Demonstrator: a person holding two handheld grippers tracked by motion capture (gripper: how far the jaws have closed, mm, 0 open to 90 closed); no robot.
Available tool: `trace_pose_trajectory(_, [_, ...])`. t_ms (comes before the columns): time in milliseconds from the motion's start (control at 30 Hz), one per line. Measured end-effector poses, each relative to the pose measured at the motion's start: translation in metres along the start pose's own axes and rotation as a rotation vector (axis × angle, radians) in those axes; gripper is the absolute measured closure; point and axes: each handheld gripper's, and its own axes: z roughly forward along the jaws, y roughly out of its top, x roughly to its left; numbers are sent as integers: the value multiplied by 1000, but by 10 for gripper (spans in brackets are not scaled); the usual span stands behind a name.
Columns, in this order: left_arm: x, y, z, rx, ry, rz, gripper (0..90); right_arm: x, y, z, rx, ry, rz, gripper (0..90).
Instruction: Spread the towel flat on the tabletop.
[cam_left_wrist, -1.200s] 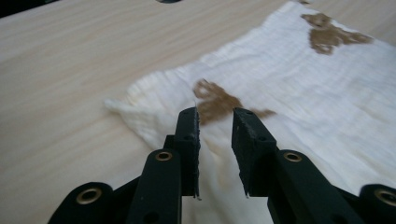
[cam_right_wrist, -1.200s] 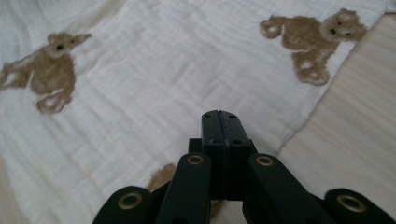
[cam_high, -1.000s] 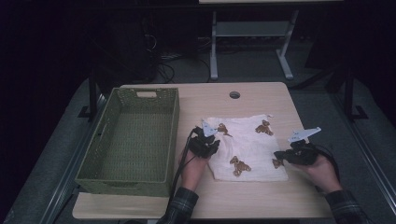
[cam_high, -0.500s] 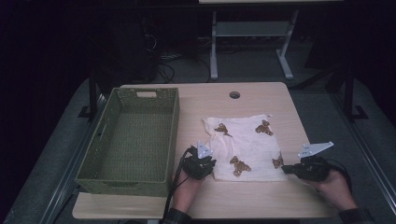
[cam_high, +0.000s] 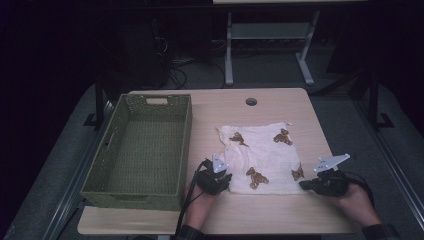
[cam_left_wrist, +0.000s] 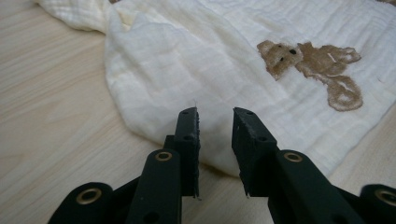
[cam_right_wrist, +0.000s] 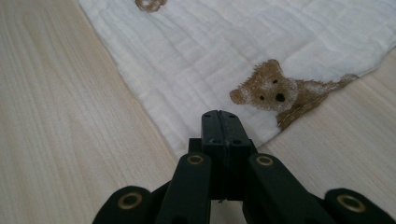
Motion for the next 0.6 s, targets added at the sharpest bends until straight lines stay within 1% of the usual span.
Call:
trace_pose_trajectory(67, [2, -2, 1, 9, -15, -8, 668, 0, 0, 0, 1, 1, -2, 896])
trace_pose_trajectory(100, [2, -3, 3, 21, -19, -5, 668, 0, 0, 0, 0, 2, 0, 896])
trace_pose_trajectory(133, [3, -5, 4, 23, -17, -2, 672, 0, 0, 0, 0, 2, 0, 896])
trace_pose_trajectory(167, [3, -5, 4, 14, -18, -2, 700, 0, 0, 0, 0, 1, 0, 896])
trace_pose_trajectory(267, [3, -4, 5, 22, -32, 4, 862, 0, 0, 0, 1, -3, -7, 896])
trace_pose_trajectory(333, [2, 0, 4, 23, -33, 18, 876, 0, 0, 0, 1, 1, 1, 896])
trace_pose_trajectory(367, [0, 3, 3, 10, -37, 18, 877, 0, 0, 0, 3, 0, -1, 896])
trace_pose_trajectory(400, [-1, 7, 2, 3, -38, 29, 876, 0, 0, 0, 3, 0, -1, 896])
trace_pose_trajectory(433, [-2, 13, 1, 8, -38, 52, 876, 0, 0, 0, 2, 2, 0, 897])
trace_pose_trajectory(467, [-2, 17, 2, 3, -43, 57, 876, 0, 0, 0, 2, 2, 0, 897])
trace_pose_trajectory(567, [-7, 36, 10, 6, -45, 113, 875, 0, 0, 0, 3, 2, -1, 897])
trace_pose_trajectory(600, [-9, 42, 13, 3, -52, 125, 875, 0, 0, 0, 4, 0, -2, 897])
